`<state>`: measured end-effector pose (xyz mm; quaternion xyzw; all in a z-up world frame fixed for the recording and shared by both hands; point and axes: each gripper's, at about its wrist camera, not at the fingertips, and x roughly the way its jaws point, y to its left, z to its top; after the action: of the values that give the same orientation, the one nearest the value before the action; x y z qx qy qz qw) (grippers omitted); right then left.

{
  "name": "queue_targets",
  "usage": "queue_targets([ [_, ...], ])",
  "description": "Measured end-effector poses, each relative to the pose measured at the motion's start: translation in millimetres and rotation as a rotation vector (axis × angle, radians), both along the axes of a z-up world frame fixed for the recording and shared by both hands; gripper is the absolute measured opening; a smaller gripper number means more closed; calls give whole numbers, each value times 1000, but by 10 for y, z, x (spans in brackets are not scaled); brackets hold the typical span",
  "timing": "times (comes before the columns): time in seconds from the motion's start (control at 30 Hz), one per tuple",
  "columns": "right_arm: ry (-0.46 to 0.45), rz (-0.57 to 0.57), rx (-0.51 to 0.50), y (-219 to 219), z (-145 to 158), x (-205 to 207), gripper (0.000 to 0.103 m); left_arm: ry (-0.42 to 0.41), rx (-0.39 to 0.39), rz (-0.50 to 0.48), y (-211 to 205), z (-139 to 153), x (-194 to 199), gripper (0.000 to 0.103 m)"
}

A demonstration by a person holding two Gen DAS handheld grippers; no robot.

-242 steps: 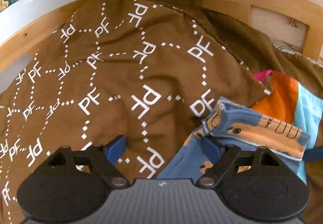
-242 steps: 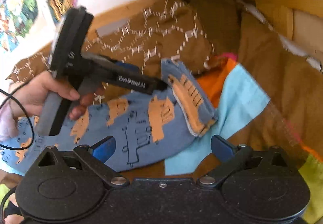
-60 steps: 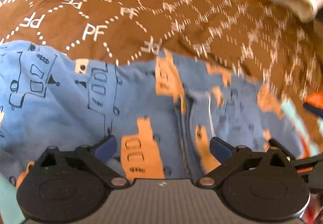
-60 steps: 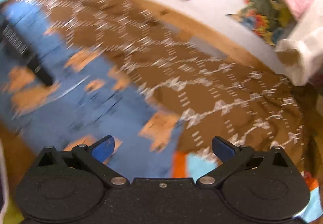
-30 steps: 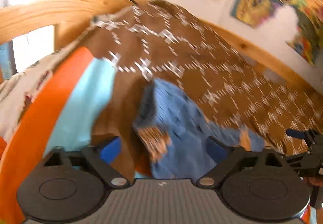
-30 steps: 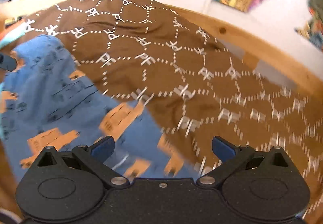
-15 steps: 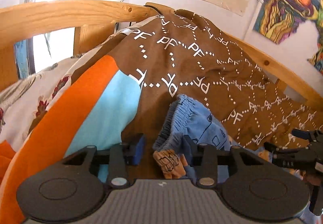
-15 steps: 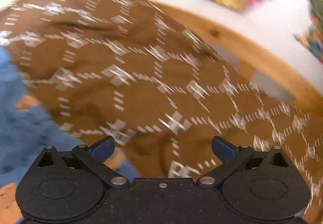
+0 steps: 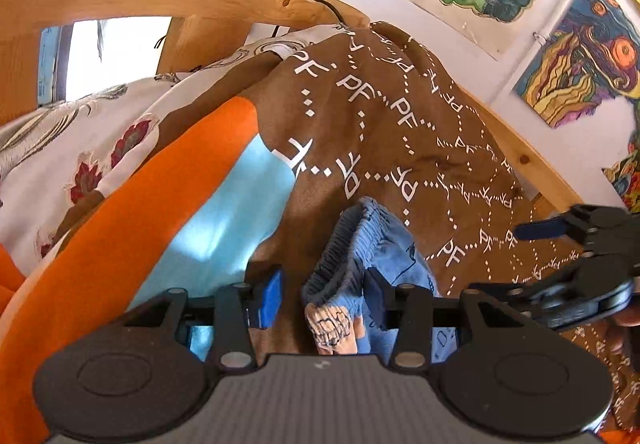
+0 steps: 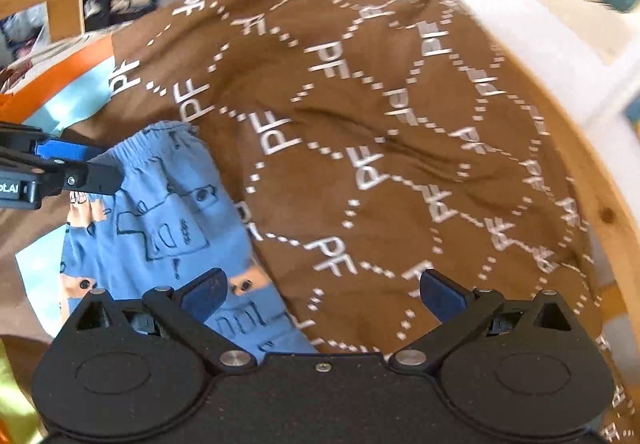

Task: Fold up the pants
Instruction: 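Lift the folded blue pants with the left gripper and carry them across the bed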

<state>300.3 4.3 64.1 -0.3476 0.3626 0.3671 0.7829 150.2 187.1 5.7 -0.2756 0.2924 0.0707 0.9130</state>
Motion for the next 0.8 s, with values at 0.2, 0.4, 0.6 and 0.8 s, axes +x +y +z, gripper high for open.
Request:
queue_targets([
  [0.2,82,-8,119,240,-352,62,102,-8,-34,7,48,-15,-11,49],
  [0.4,-26,-114,149,313,-604,59,102,-21,-17,-14,42,36,-99,49],
  [0.6,-5,-176,321,84,-177,-39,100,-31,-46,-80,71,96,-281,50],
  [0.8,32,11,310,384,-187,-27,102,18,28,-132,-63,25,-163,49],
])
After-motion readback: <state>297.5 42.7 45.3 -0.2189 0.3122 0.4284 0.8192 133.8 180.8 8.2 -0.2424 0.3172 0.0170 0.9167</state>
